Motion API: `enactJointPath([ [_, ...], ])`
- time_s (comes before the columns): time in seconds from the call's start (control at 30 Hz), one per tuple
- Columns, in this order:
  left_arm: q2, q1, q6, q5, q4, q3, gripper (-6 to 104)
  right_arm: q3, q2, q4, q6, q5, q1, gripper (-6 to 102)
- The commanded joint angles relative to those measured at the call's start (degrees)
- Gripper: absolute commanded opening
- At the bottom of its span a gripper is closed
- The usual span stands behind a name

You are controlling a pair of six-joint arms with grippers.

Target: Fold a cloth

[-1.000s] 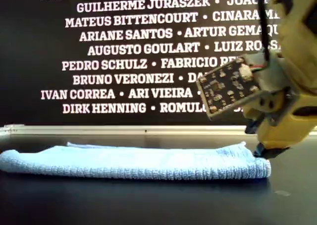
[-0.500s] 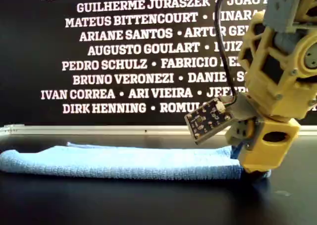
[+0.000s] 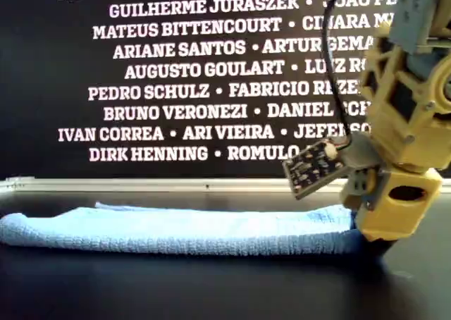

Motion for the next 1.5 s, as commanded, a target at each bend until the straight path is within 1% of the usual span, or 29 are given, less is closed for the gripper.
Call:
enactJointPath([
  [0.0,0.79,0.62,0.53,0.26,-0.18,-0.79,52,-3.34,-0.09,-1.93,-0.18,-0.18,-0.44,39],
  [0.13,0.79,0.62,0.44,0.26,-0.18,-0.79,52,-3.43,-0.09,-1.93,-0.18,-0.18,-0.09,32],
  [0.2,0.79,0.62,0.44,0.26,-0.18,-0.79,52,-3.43,-0.09,-2.02,-0.18,-0.26,-0.09,26],
  [0.27,0.79,0.53,0.53,0.26,-0.18,-0.79,52,-3.52,-0.09,-2.02,-0.18,-0.26,-0.09,18],
  [0.4,0.79,0.44,0.26,0.26,-0.18,-0.79,52,-3.43,0.00,-3.43,-0.09,-0.35,-0.09,-4],
  [0.43,0.79,0.44,0.09,0.26,-0.18,-0.79,52,-3.43,0.35,-3.87,-0.09,-0.35,-0.09,-4],
  [0.57,0.79,0.44,0.18,0.26,-0.18,-0.79,52,-3.96,3.52,-4.13,-0.09,-0.35,0.00,1],
  [0.73,0.79,0.44,0.09,0.26,-0.18,-0.79,52,-9.67,8.17,-4.13,-0.09,-0.35,1.14,1],
  [0.83,0.79,0.44,0.09,0.26,-0.18,-0.79,52,-15.12,8.35,-4.13,-0.09,-0.35,4.75,1],
  [0.9,0.79,0.97,0.18,0.26,-0.18,-0.79,52,-18.63,7.47,-4.13,-0.09,-0.26,7.82,1],
  [0.93,0.79,1.05,0.26,0.26,-0.18,-0.79,52,-20.39,7.21,-4.13,-0.09,0.35,9.40,1],
  [1.07,0.79,1.05,0.09,0.26,-0.18,-0.79,52,-27.42,3.87,-4.13,-0.09,0.62,15.38,1],
  [1.33,0.79,1.14,-0.09,0.26,-0.18,-0.79,52,-46.67,-11.60,-4.22,-0.09,0.26,24.08,1],
  [1.47,0.70,1.14,0.44,0.26,-0.18,-0.79,52,-57.83,-20.57,-4.13,-0.09,-0.26,27.33,1],
])
